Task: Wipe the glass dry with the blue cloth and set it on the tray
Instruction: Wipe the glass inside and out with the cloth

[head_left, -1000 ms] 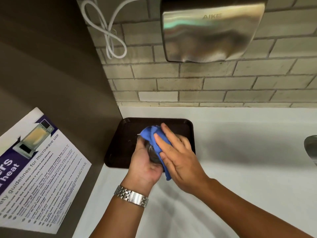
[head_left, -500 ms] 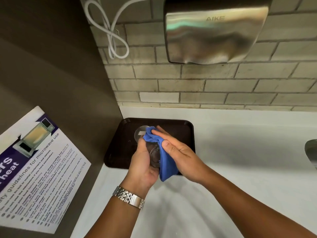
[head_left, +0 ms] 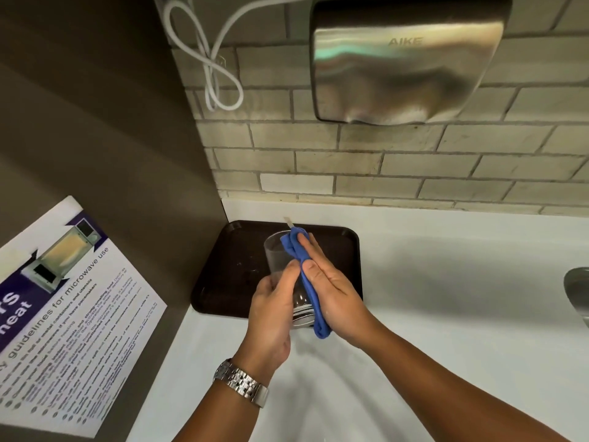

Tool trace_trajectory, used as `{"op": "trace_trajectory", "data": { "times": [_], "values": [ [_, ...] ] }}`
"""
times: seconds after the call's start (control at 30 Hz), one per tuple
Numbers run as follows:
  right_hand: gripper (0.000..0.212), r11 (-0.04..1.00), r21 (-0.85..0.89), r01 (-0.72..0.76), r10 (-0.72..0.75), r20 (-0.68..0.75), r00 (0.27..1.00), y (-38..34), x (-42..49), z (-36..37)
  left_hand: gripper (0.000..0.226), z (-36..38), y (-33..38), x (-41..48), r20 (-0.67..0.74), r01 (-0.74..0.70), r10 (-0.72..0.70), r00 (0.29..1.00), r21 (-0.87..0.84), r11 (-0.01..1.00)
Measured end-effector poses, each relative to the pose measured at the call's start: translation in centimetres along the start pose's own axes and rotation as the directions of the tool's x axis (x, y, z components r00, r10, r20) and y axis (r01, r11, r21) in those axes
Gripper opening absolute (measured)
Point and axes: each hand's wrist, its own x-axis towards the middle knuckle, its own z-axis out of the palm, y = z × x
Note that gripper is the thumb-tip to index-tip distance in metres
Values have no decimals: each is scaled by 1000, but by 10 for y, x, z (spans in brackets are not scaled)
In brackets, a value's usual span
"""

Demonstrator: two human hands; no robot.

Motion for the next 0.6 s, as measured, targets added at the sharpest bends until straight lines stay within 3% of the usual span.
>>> {"op": "trace_trajectory", "data": {
  "times": [0.2,0.33,0.4,0.6],
  "values": [
    [40,934,317,-167,211,-110,971,-3,5,-4,40,-1,-2,0,6,-26,25,1000,24,999],
    [48,997,72,-23,31,-109,994,-2,-4,7,39,-1,0,3,10,-49,49,999,18,999],
    [49,998,60,24,-18,-90,996,2,-7,9,37,-2,-1,4,12,-62,62,998,17,998],
    [35,884,421,-203,266,-97,959,2,-8,10,49,-9,-5,4,57,-72,72,996,-5,997]
  ]
}}
